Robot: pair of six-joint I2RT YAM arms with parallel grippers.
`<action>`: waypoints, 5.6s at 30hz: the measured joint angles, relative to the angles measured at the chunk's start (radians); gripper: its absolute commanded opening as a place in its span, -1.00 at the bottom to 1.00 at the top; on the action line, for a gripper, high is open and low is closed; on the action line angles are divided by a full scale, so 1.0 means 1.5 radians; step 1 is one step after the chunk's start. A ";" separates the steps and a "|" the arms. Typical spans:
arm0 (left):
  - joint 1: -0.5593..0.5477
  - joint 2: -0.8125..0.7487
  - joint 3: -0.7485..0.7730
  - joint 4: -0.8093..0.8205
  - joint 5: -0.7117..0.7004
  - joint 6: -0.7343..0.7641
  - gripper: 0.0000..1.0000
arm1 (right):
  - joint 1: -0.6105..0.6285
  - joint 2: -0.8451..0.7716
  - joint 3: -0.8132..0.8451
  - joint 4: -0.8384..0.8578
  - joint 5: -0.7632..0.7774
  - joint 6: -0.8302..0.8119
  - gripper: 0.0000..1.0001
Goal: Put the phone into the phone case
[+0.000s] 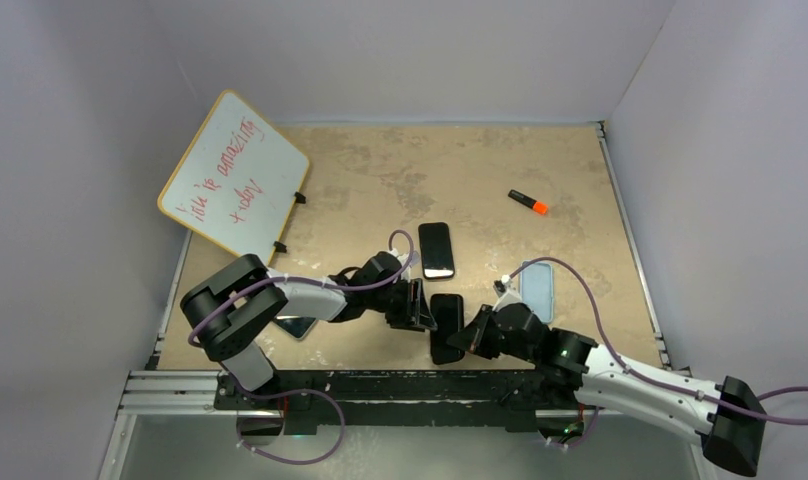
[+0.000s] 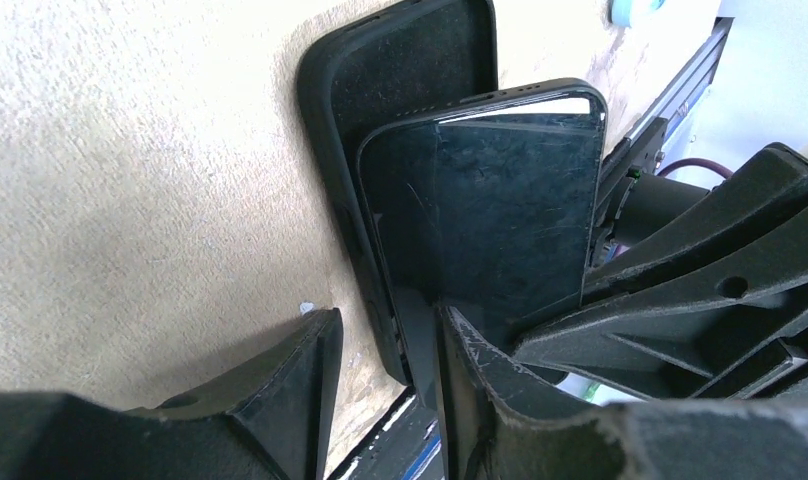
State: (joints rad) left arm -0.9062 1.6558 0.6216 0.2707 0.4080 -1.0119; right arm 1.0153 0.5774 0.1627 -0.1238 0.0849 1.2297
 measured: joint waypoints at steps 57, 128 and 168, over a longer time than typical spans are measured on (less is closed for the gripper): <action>-0.053 0.002 0.025 -0.022 -0.044 0.030 -0.16 | -0.005 0.061 -0.038 0.075 0.030 -0.026 -0.35; 0.034 -0.162 -0.043 -0.157 -0.117 0.111 0.02 | -0.065 0.388 0.173 0.083 -0.074 -0.185 0.01; 0.083 -0.045 -0.028 -0.052 0.043 0.129 -0.37 | -0.092 0.291 0.063 0.144 -0.108 -0.165 -0.75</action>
State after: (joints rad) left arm -0.7818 1.5887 0.5793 0.1932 0.4721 -0.8185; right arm 0.8776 1.0142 0.2573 0.0917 -0.0772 0.9825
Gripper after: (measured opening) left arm 0.313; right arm 0.114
